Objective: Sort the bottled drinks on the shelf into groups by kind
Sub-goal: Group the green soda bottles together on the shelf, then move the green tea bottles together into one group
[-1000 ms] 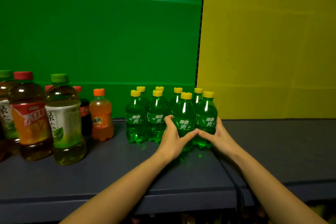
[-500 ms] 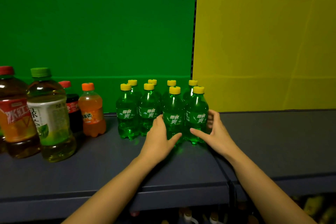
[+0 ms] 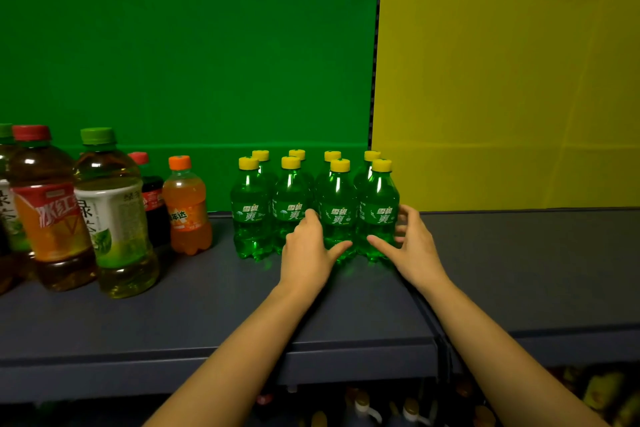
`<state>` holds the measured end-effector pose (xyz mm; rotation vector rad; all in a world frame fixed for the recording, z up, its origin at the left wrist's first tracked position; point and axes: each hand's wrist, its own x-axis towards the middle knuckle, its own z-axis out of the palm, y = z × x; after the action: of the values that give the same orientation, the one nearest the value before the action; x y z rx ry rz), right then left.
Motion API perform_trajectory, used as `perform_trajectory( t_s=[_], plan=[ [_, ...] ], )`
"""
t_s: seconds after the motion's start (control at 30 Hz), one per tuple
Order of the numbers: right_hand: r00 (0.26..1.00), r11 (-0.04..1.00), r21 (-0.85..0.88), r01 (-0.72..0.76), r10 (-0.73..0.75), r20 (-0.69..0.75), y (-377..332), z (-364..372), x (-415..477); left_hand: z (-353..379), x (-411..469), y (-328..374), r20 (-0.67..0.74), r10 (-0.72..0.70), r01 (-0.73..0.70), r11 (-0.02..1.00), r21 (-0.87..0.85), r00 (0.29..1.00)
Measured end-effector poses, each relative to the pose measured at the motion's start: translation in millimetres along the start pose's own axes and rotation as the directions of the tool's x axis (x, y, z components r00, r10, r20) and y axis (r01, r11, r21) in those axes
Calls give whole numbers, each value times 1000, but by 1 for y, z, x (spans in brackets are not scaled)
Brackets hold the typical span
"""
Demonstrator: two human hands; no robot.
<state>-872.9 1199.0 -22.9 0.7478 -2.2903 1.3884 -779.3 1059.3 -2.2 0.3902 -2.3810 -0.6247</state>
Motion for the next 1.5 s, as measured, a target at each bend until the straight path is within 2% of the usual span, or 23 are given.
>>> perform_trajectory(
  t_s=[0.27, 0.57, 0.7, 0.77, 0.83, 1.0, 1.13, 1.23, 1.37, 1.5],
  plan=[
    [1000, 999, -38, -8, 8, 22, -2, 3, 2, 0, 0, -1, -23, 22, -21, 999, 33, 1000],
    [999, 983, -185, 0, 9, 43, -10, 2, -4, -3, 0, -5, 2, 10, -10, 996, 92, 1000],
    [995, 973, -229, 28, -49, -89, -25, -4, -13, -9, -7, -8, 23, 64, -66, 991, 113, 998],
    [977, 982, -177, 64, -98, -188, -35, -7, -18, -22, -14, -13, -30, 118, -114, 987, 116, 993],
    [966, 990, -85, 116, -133, -221, -48, -7, -25, -42, -22, -25, -134, 168, -154, 982, 107, 977],
    [966, 960, 123, 252, -241, -99, -111, 38, -44, -117, -51, -95, -365, 256, -221, 966, 135, 895],
    [962, 935, 244, 256, -271, 27, -138, 62, -51, -155, -66, -124, -476, 163, -128, 986, 106, 864],
    [954, 933, 262, 248, -282, 101, -150, 76, -51, -167, -72, -139, -496, 97, -69, 995, 75, 863],
    [933, 931, 281, 233, -295, 205, -194, 133, -58, -205, -73, -187, -523, 62, -17, 996, 91, 850],
    [935, 951, 283, 126, -209, 286, -226, 182, -58, -235, -74, -230, -483, -23, 30, 1000, 8, 875]
  ],
)
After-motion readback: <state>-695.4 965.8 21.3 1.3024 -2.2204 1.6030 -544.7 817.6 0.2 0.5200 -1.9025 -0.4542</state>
